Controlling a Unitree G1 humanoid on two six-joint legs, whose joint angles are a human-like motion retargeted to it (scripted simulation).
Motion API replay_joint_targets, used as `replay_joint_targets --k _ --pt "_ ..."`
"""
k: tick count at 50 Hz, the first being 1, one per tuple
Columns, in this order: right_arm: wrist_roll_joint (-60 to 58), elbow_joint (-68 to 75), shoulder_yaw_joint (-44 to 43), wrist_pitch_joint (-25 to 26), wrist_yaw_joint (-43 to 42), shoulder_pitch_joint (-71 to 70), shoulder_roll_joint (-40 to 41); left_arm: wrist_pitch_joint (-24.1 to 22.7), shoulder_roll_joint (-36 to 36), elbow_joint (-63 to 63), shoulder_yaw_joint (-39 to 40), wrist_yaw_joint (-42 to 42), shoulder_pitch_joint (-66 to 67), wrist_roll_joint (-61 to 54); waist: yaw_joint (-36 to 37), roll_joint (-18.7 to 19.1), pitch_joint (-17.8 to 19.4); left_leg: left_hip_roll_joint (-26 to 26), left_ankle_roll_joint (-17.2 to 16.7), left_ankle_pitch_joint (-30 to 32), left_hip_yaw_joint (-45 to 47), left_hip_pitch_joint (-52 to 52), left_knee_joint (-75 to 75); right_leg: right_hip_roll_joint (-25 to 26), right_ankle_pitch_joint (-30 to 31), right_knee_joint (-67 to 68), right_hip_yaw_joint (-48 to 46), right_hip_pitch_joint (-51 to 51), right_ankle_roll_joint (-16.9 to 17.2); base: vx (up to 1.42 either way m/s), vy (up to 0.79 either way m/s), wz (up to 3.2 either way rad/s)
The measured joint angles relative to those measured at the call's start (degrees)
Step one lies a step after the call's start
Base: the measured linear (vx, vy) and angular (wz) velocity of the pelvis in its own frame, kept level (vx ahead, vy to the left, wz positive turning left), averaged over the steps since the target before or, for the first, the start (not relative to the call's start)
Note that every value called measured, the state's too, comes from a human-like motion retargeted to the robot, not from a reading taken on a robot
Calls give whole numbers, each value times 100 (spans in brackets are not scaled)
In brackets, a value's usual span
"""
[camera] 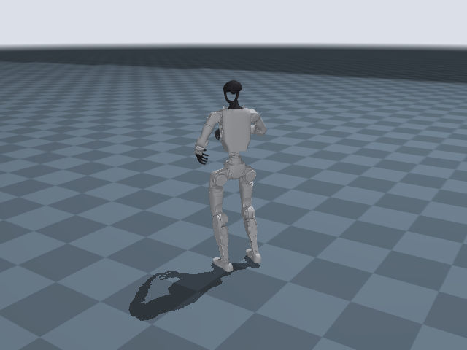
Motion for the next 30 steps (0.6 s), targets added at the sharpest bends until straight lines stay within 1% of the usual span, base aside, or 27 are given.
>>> replay_joint_targets --k 15,23,30 --pt "694 593 676 349 351 604 158 372 -181 -335 -472 -219 54 -1456 103 240 36 99 -79 -65 -171 32 130 82 8 -72 -195 218 -42 0 0 2" --pt "1251 778 700 570 366 689 296 557 -200 -301 -716 -485 -61 -1970 59 338 7 142 -112 -80 -216 -5 147 138 44 -124 -194 220 -50 0 0 0" --pt "1624 933 530 673 255 900 465 705 -400 -115 -829 -696 -220 -2250 -33 410 -34 154 -135 -70 -235 -23 105 165 69 -146 -174 194 -62 0 0 0"
